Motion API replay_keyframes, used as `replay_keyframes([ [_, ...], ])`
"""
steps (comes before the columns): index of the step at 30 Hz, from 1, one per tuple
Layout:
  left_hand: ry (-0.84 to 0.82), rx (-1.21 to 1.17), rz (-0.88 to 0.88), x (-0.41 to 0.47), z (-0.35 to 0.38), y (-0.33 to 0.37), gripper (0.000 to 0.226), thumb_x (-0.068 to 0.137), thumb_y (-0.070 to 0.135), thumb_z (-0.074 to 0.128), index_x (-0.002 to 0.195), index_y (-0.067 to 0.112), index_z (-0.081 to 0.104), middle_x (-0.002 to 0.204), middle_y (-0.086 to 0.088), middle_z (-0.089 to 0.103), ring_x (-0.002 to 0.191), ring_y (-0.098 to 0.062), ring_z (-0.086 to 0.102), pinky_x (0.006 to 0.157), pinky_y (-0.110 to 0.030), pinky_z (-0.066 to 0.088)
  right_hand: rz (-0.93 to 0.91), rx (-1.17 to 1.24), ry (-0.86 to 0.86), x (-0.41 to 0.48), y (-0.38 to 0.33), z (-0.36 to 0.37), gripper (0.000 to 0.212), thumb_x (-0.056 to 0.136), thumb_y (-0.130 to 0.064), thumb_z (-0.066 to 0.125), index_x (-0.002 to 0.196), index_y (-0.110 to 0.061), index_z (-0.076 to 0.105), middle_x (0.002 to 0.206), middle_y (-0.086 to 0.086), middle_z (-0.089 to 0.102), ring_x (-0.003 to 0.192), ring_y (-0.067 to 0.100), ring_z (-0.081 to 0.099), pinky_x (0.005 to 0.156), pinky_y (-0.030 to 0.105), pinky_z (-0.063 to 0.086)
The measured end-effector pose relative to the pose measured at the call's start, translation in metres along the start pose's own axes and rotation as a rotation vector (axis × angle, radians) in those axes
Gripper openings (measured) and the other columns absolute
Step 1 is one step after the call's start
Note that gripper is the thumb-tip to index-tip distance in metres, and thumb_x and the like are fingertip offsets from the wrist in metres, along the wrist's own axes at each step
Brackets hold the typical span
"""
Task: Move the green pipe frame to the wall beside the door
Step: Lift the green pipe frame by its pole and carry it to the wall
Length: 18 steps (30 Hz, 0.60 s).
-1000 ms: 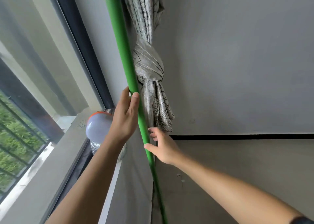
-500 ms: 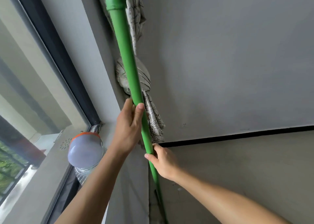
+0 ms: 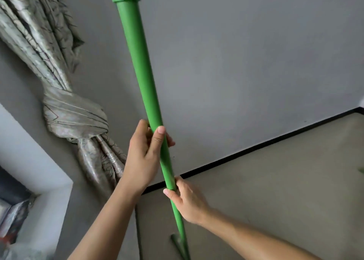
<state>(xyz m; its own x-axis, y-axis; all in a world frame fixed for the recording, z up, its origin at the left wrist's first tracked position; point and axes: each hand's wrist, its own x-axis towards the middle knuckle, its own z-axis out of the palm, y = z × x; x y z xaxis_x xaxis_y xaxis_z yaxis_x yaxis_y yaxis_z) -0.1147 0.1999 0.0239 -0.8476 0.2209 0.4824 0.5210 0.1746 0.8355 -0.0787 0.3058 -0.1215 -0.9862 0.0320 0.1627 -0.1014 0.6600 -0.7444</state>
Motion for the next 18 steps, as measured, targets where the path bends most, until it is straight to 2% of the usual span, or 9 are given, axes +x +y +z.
replay_keyframes([
  [2, -0.059, -0.056, 0.006, 0.01, 0.026, 0.001, 0.022, 0.096, 0.026, 0.047, 0.087, 0.005, 0.048, 0.071, -0.007, 0.068, 0.072, -0.022, 0.071, 0.066, -0.037, 0.056, 0.035, -0.028, 0.034, -0.001, 0.018, -0.018, 0.031, 0.093, -0.045, 0.046, 0.099, -0.015, 0.054, 0.084, 0.009, 0.064, 0.084, 0.029, 0.06, 0.064, 0.027, 0.028],
  [5, -0.184, -0.113, 0.03, 0.027, 0.065, 0.002, 0.026, 0.093, 0.027, 0.048, 0.091, 0.002, 0.048, 0.076, -0.014, 0.069, 0.074, -0.023, 0.071, 0.066, -0.041, 0.056, 0.099, -0.099, 0.093, -0.001, 0.047, -0.046, 0.032, 0.092, -0.049, 0.043, 0.098, -0.019, 0.052, 0.075, -0.004, 0.053, 0.083, 0.027, 0.06, 0.064, 0.029, 0.031],
  [9, -0.375, -0.2, 0.057, 0.054, 0.118, 0.005, 0.026, 0.092, 0.028, 0.051, 0.096, 0.003, 0.047, 0.083, -0.022, 0.066, 0.075, -0.022, 0.071, 0.068, -0.04, 0.058, 0.188, -0.169, 0.21, -0.002, 0.082, -0.082, 0.033, 0.093, -0.051, 0.039, 0.099, -0.02, 0.051, 0.08, 0.004, 0.062, 0.08, 0.028, 0.06, 0.068, 0.037, 0.041],
  [11, -0.464, -0.241, 0.097, 0.068, 0.144, 0.005, 0.03, 0.09, 0.03, 0.052, 0.099, 0.002, 0.047, 0.084, -0.025, 0.064, 0.074, -0.024, 0.071, 0.068, -0.039, 0.059, 0.241, -0.17, 0.269, -0.004, 0.097, -0.097, 0.031, 0.093, -0.051, 0.038, 0.099, -0.022, 0.048, 0.075, -0.001, 0.057, 0.076, 0.026, 0.06, 0.068, 0.037, 0.043],
  [15, -0.637, -0.306, 0.182, 0.097, 0.197, 0.005, 0.038, 0.083, 0.041, 0.058, 0.095, 0.006, 0.048, 0.079, -0.029, 0.061, 0.074, -0.038, 0.066, 0.068, -0.056, 0.054, 0.408, -0.174, 0.39, -0.005, 0.124, -0.124, 0.017, 0.093, -0.049, 0.04, 0.092, -0.032, 0.037, 0.064, -0.009, 0.047, 0.063, 0.018, 0.053, 0.064, 0.036, 0.04],
  [18, -0.767, -0.352, 0.229, 0.115, 0.238, 0.005, 0.034, 0.08, 0.044, 0.06, 0.086, 0.013, 0.046, 0.077, -0.032, 0.055, 0.073, -0.047, 0.061, 0.066, -0.061, 0.052, 0.566, -0.156, 0.508, -0.003, 0.14, -0.141, 0.017, 0.093, -0.048, 0.042, 0.087, -0.034, 0.036, 0.063, -0.01, 0.045, 0.062, 0.013, 0.048, 0.063, 0.036, 0.04],
])
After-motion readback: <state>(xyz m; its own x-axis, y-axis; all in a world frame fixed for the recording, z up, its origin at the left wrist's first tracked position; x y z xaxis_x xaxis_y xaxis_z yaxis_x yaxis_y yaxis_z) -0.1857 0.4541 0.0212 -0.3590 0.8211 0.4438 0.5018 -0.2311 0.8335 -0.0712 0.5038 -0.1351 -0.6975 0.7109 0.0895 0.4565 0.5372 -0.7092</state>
